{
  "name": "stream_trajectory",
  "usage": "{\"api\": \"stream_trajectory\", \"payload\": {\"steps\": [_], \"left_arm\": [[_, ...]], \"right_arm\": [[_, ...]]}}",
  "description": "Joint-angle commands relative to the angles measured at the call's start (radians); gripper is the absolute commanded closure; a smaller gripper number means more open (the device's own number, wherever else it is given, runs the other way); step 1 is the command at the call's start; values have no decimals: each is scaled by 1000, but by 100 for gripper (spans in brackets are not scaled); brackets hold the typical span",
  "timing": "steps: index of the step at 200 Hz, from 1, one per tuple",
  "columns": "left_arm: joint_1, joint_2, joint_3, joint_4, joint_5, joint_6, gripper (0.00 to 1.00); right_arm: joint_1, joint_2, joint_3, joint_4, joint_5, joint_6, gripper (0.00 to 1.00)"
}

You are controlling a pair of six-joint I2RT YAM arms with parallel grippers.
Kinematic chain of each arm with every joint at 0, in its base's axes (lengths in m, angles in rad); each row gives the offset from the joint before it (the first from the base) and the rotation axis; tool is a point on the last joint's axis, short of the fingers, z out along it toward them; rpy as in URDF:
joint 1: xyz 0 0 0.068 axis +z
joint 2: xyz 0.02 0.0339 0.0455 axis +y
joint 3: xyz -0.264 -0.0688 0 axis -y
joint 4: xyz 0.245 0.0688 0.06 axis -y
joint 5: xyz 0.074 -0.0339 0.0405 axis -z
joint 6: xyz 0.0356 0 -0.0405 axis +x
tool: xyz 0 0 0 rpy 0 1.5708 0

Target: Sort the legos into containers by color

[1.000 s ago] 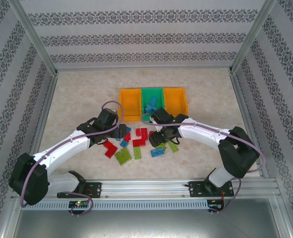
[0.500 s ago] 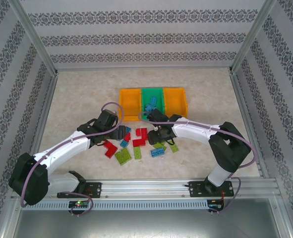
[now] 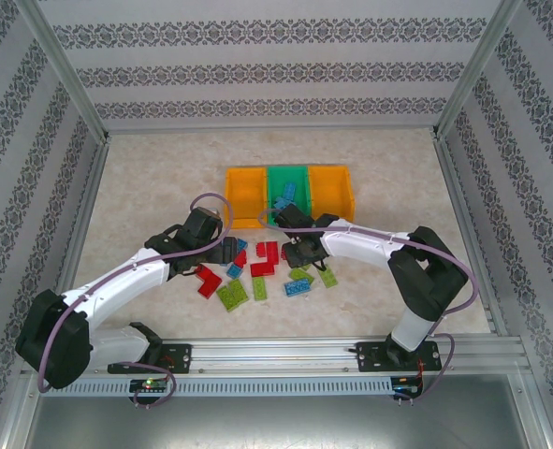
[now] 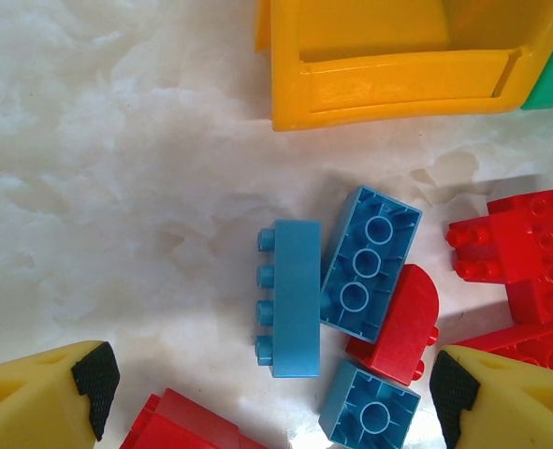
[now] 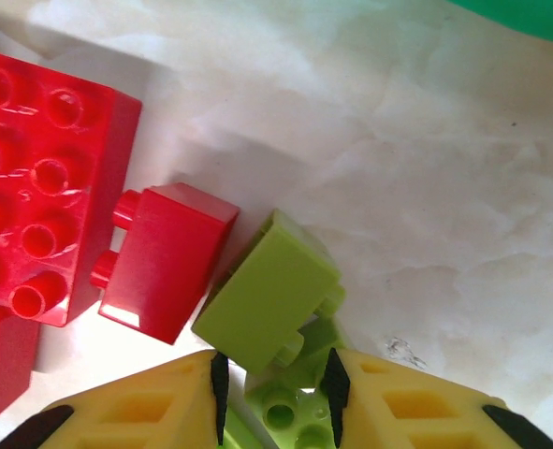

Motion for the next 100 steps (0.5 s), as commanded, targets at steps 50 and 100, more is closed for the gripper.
{"api": "stream_trajectory", "payload": {"steps": [50, 100], "left_arm": [[8, -19, -9, -6, -17, -8, 12], [8, -20, -13, -8, -17, -11, 12]], "right_arm": [[-49, -76, -80, -68, 41, -26, 64], [-41, -128, -96, -47, 7, -54, 43]]}}
